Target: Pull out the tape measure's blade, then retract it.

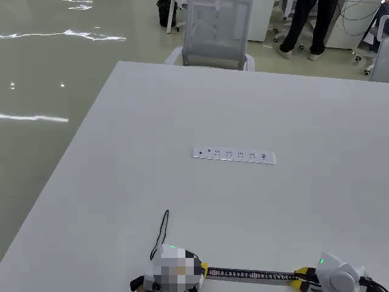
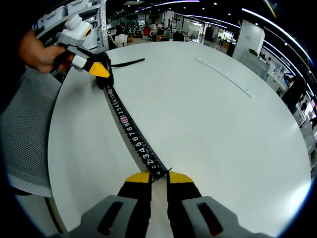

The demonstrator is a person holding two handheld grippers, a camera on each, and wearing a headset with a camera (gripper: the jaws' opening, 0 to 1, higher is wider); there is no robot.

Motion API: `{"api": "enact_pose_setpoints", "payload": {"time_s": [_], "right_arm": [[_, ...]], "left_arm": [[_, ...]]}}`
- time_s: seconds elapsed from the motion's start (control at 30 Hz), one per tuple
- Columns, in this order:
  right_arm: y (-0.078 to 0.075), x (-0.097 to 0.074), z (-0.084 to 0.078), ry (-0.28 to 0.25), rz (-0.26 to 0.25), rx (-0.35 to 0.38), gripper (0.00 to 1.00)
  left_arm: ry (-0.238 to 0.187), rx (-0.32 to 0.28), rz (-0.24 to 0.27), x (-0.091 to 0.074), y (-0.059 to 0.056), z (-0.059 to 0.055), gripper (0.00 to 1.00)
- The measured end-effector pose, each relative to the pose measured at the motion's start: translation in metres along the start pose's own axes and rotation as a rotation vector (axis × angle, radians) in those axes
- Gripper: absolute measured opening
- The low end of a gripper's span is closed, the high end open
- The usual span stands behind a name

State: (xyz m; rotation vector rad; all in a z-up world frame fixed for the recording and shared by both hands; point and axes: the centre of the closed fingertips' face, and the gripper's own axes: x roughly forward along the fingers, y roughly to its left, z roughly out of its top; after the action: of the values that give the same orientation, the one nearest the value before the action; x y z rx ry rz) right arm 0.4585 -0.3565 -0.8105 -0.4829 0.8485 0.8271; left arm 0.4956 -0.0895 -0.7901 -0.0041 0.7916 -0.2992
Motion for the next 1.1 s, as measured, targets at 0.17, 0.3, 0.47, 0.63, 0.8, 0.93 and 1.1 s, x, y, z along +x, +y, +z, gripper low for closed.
{"api": "enact_pose_setpoints", "payload": {"time_s": [0.17,0.3,0.47,0.63,0.8,0.93,1.1], "right_arm": [[0.0004,0.0011,0.0020,0.004,-0.013,0.005,0.10],[-0.0003,0.0016,0.0017,0.007,-0.020,0.010,0.10],[-0.0007,0.0017,0.0011,0.008,-0.028,0.014,0.10],[0.0001,0.0018,0.0006,0.010,-0.038,0.016,0.10],[0.0011,0.0013,0.0017,0.011,-0.041,0.015,0.10],[0.0009,0.0025,0.0013,0.012,-0.047,0.022,0.10],[0.0035,0.0044,0.0026,0.004,-0.051,0.026,0.10]], "left_arm": [[0.004,0.006,-0.001,0.0002,-0.0002,-0.0002,0.62],[0.004,0.008,-0.005,0.0009,-0.0001,-0.0004,0.62],[0.003,0.011,-0.008,0.0006,-0.0003,-0.0003,0.62],[0.004,0.017,-0.008,0.0006,-0.0007,-0.0006,0.62],[0.016,0.022,-0.006,0.0008,-0.0005,-0.0010,0.62],[0.019,0.026,-0.003,0.0015,-0.0001,-0.0017,0.62],[0.015,0.040,0.000,0.0014,-0.0005,-0.0020,0.62]]}}
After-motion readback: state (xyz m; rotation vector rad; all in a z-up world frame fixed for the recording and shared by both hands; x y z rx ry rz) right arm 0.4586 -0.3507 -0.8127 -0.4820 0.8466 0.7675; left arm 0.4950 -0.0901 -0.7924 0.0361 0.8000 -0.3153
